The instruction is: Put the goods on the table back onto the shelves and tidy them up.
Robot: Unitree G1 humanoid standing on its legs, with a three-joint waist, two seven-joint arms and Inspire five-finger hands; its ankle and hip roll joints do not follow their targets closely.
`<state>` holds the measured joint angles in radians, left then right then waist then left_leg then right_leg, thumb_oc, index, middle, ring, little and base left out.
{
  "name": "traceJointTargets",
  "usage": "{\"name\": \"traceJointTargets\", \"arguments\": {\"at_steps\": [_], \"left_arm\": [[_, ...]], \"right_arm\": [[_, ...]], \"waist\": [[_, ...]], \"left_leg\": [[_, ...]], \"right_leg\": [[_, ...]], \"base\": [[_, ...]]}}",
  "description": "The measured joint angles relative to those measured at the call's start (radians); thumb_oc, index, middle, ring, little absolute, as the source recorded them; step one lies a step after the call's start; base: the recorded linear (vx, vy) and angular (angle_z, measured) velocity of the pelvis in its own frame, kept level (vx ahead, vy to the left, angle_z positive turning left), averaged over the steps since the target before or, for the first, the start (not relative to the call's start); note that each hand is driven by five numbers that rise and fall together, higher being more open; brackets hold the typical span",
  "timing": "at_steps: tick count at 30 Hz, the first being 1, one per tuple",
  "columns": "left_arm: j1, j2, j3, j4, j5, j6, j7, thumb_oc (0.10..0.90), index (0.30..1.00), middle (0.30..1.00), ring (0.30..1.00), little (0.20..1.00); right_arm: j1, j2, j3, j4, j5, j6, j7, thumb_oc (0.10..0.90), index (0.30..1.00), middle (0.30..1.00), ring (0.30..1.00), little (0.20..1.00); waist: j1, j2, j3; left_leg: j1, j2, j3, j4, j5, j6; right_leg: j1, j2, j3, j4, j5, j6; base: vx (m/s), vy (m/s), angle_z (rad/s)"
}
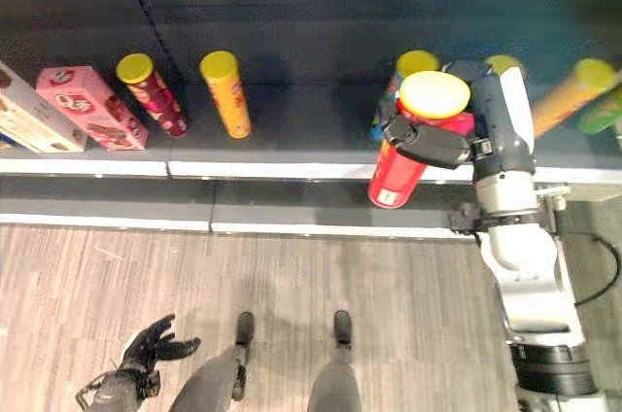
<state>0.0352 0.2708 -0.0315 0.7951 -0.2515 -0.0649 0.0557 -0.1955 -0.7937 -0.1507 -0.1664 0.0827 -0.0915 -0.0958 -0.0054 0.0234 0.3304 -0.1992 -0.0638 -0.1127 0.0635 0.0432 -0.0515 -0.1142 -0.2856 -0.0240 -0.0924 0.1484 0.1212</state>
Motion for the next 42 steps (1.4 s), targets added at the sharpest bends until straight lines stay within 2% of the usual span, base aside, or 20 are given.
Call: {"name": "traceJointTargets", "arguments": {"at_steps": [3, 4, 5, 8, 10, 12, 15, 19, 21, 25, 29, 30, 35, 42], "left_arm": [[-0.010, 0.045, 0.001, -0.012, 0.000, -0.002, 0.000, 0.800, 0.900, 0.900, 0.900, 0.900], [-0.003, 0.067, 0.001, -0.007, -0.001, -0.005, 0.002, 0.800, 0.900, 0.900, 0.900, 0.900], [-0.001, 0.081, 0.010, 0.015, 0.000, -0.016, 0.001, 0.800, 0.900, 0.900, 0.900, 0.900], [-0.012, 0.090, 0.026, 0.047, 0.000, -0.001, 0.016, 0.800, 0.900, 0.900, 0.900, 0.900], [-0.007, 0.083, 0.026, 0.049, -0.001, 0.000, 0.019, 0.800, 0.900, 0.900, 0.900, 0.900], [-0.007, 0.074, 0.026, 0.046, -0.001, 0.000, 0.020, 0.800, 0.900, 0.900, 0.900, 0.900], [-0.003, 0.056, 0.002, 0.025, -0.002, 0.000, 0.027, 0.800, 0.900, 0.900, 0.900, 0.900], [-0.006, 0.018, -0.058, -0.018, -0.003, -0.001, 0.029, 0.800, 0.900, 0.900, 0.900, 0.900], [-0.006, 0.014, -0.072, -0.031, -0.003, -0.003, 0.030, 0.800, 0.900, 0.900, 0.900, 0.900], [-0.006, 0.014, -0.076, -0.048, -0.002, -0.014, 0.061, 0.800, 0.900, 0.900, 0.900, 0.900], [-0.009, 0.014, -0.083, -0.047, -0.001, -0.020, 0.093, 0.800, 0.900, 0.900, 0.900, 0.900], [-0.009, 0.016, -0.082, -0.048, -0.001, -0.020, 0.109, 0.800, 0.900, 0.900, 0.900, 0.900], [-0.013, 0.017, -0.085, -0.049, -0.002, -0.028, 0.113, 0.800, 0.900, 0.900, 0.900, 0.900], [-0.040, 0.017, -0.086, -0.051, -0.002, -0.042, 0.115, 0.800, 0.900, 0.900, 0.900, 0.900]], "right_arm": [[0.000, 0.000, 0.028, -0.001, -0.002, 0.000, 0.004, 0.400, 0.300, 0.300, 0.300, 0.300], [-0.023, 0.027, 0.038, 0.007, -0.007, -0.003, -0.006, 0.400, 0.300, 0.300, 0.300, 0.300], [-0.073, 0.042, 0.078, 0.022, -0.017, -0.003, -0.028, 0.400, 0.300, 0.300, 0.300, 0.300], [-0.089, 0.036, 0.086, 0.021, -0.060, -0.005, -0.037, 0.400, 0.300, 0.300, 0.300, 0.300], [-0.103, 0.034, 0.086, 0.024, -0.094, -0.004, -0.050, 0.400, 0.300, 0.300, 0.300, 0.300], [-0.125, 0.035, 0.088, 0.028, -0.118, -0.004, -0.063, 0.400, 0.300, 0.300, 0.300, 0.300], [-0.168, 0.037, 0.097, 0.031, -0.176, -0.003, -0.098, 0.400, 0.300, 0.300, 0.300, 0.300], [-0.198, 0.060, 0.109, 0.032, -0.263, 0.014, -0.152, 0.400, 0.300, 0.300, 0.300, 0.300], [-0.205, 0.061, 0.114, 0.032, -0.294, 0.015, -0.165, 0.400, 0.300, 0.300, 0.300, 0.300], [-0.233, 0.035, 0.118, 0.048, -0.488, 0.045, -0.263, 0.400, 0.300, 0.300, 0.300, 0.300], [-0.377, 0.036, 0.122, 0.138, -0.622, 0.091, -0.388, 0.400, 0.300, 0.300, 0.300, 0.300], [-0.407, 0.036, 0.120, 0.158, -0.631, 0.117, -0.423, 0.400, 0.300, 0.300, 0.300, 0.300], [-0.432, 0.035, 0.120, 0.160, -0.662, 0.147, -0.481, 0.400, 0.300, 0.300, 0.300, 0.300], [-0.437, 0.017, 0.115, 0.163, -0.662, 0.173, -0.543, 0.400, 0.300, 0.300, 0.300, 0.300]], "waist": [[0.037, 0.000, 0.000], [0.052, -0.013, 0.007], [0.056, -0.017, 0.010], [0.073, -0.044, 0.025], [0.076, -0.060, 0.040], [0.078, -0.061, 0.060], [0.077, -0.047, 0.082], [0.076, -0.007, 0.122], [0.078, 0.002, 0.141], [0.096, 0.029, 0.157], [0.128, 0.051, 0.176], [0.138, 0.053, 0.176], [0.155, 0.054, 0.177], [0.154, 0.054, 0.177]], "left_leg": [[0.002, -0.005, 0.009, -0.001, 0.000, 0.000], [-0.023, -0.012, 0.025, 0.037, -0.019, 0.027], [-0.040, 0.010, 0.053, 0.051, -0.033, 0.037], [-0.064, 0.008, 0.056, 0.056, -0.035, 0.037], [-0.090, 0.009, 0.052, 0.073, -0.038, 0.032], [-0.099, 0.012, 0.052, 0.082, -0.038, 0.029], [-0.140, 0.016, 0.048, 0.113, -0.042, 0.023], [-0.179, 0.016, 0.039, 0.140, -0.042, 0.021], [-0.182, 0.014, 0.036, 0.141, -0.040, 0.019], [-0.206, 0.008, 0.008, 0.136, -0.030, 0.018], [-0.212, 0.003, 0.006, 0.118, -0.021, 0.015], [-0.212, 0.001, -0.003, 0.107, -0.017, 0.015], [-0.214, -0.003, -0.009, 0.090, -0.015, 0.017], [-0.235, -0.005, -0.013, 0.085, -0.013, 0.015]], "right_leg": [[0.015, -0.001, 0.001, 0.000, 0.005, 0.002], [-0.007, 0.002, -0.003, 0.025, 0.016, 0.035], [-0.028, 0.018, -0.008, 0.030, 0.018, 0.034], [-0.031, 0.014, -0.032, 0.002, 0.017, 0.035], [-0.044, 0.015, -0.038, 0.001, 0.005, 0.047], [-0.050, 0.019, -0.042, 0.001, 0.000, 0.049], [-0.072, 0.025, -0.050, 0.002, -0.006, 0.048], [-0.099, 0.028, -0.053, 0.013, -0.006, 0.046], [-0.103, 0.027, -0.054, 0.018, -0.006, 0.047], [-0.112, 0.024, -0.085, 0.018, -0.005, 0.048], [-0.125, 0.019, -0.087, 0.018, -0.006, 0.049], [-0.126, 0.018, -0.097, 0.018, -0.008, 0.052], [-0.125, 0.013, -0.108, 0.007, -0.010, 0.053], [-0.143, 0.012, -0.112, 0.002, -0.012, 0.055]], "base": [[-0.13, 0.295, 0.12], [-0.11, 0.122, -0.16], [-0.03, 0.019, -0.22], [-0.02, -0.004, -0.03], [-0.05, -0.046, 0.04], [-0.04, -0.059, 0.04], [-0.03, -0.044, 0.01], [-0.03, -0.027, 0.06], [-0.03, -0.025, 0.06], [-0.03, -0.015, 0.18], [-0.02, -0.002, 0.04], [-0.01, 0.008, 0.14], [-0.01, 0.009, 0.05], [0.00, 0.000, 0.01]]}}
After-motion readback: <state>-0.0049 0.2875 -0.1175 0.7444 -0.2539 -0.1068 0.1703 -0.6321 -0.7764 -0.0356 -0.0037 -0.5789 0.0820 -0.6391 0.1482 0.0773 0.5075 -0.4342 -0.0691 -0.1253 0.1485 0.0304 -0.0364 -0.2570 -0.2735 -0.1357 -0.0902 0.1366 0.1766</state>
